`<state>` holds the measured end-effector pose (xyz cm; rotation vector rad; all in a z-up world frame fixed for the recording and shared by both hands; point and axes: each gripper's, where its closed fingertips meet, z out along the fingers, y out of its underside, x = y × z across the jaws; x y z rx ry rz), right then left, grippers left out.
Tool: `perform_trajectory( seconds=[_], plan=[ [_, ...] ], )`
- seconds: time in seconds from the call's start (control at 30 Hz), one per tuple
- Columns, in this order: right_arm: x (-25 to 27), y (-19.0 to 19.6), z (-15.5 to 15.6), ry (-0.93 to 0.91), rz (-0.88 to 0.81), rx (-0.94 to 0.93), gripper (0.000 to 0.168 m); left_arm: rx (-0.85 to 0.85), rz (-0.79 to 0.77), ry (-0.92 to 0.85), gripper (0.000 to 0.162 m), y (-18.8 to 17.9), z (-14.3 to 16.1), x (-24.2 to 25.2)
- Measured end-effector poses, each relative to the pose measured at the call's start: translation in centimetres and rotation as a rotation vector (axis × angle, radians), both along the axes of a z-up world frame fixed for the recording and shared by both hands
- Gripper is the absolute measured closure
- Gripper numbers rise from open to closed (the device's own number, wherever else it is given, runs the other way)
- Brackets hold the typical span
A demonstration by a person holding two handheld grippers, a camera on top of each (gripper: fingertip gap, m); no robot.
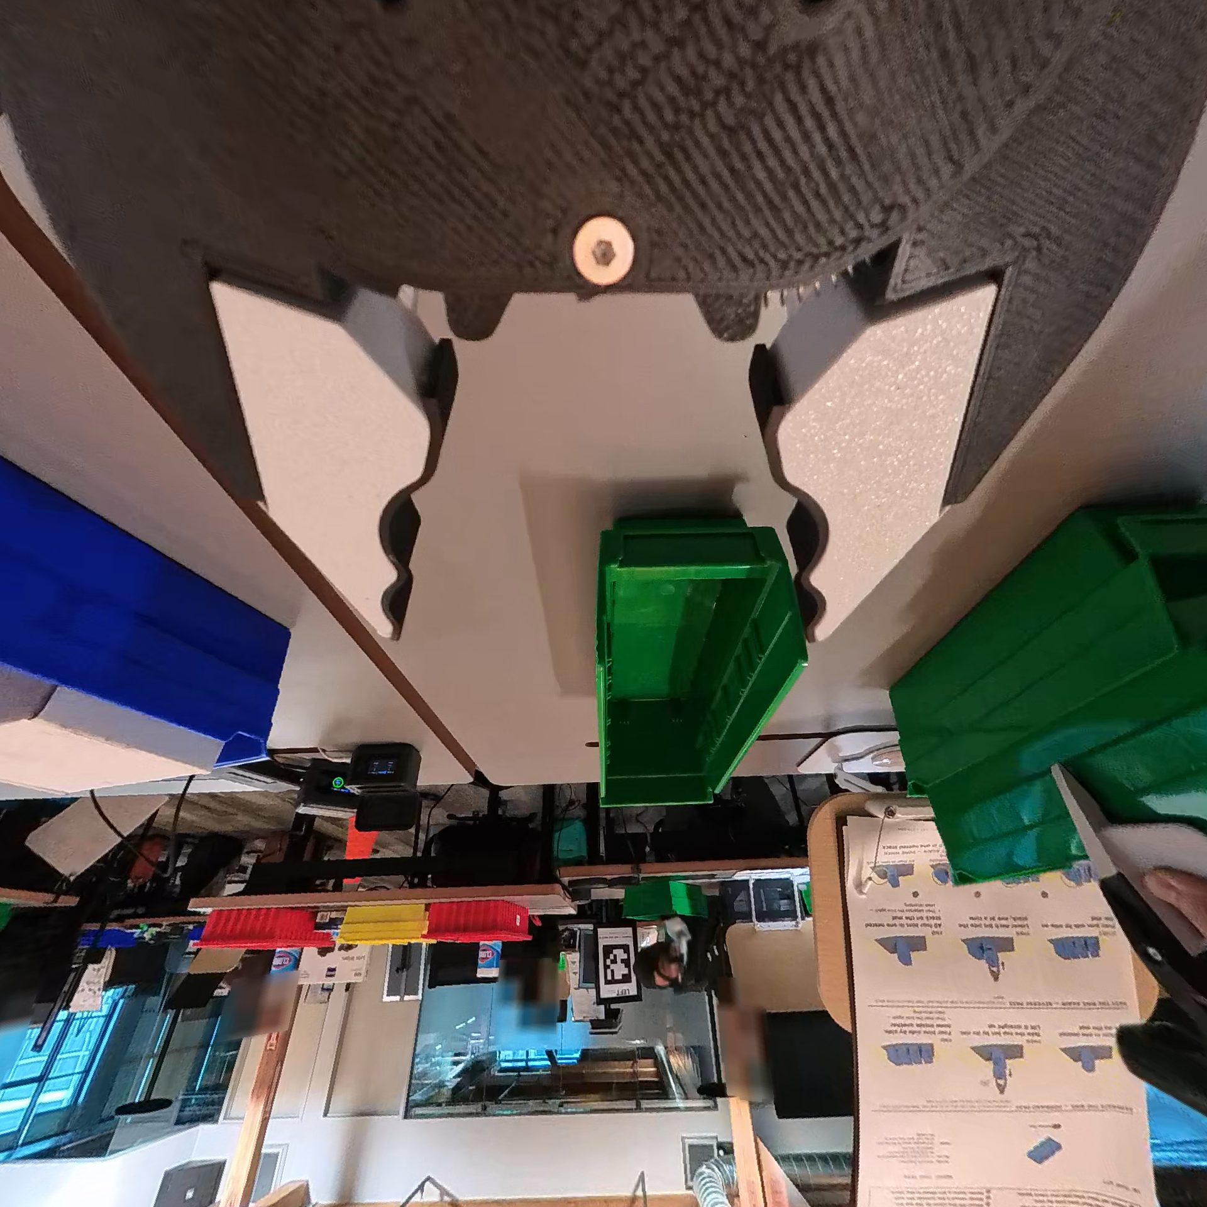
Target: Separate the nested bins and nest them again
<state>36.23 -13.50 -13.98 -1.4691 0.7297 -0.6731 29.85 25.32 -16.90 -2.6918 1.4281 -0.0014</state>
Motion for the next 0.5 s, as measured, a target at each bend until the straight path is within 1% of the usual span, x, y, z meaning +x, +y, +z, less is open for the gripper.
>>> perform_trajectory(
  seconds=[0.17, 0.5],
  plan=[
    [0.0, 0.3, -0.1, -0.001, 0.002, -0.006, 0.052, 0.040, -0.014, -0.033, 0.061, 0.2, -0.4, 0.5],
    [0.1, 0.6, -0.6, 0.001, -0.001, -0.028, 0.052, 0.097, -0.055, -0.021, 0.063, 0.2, -1.6, 0.8]
  ],
)
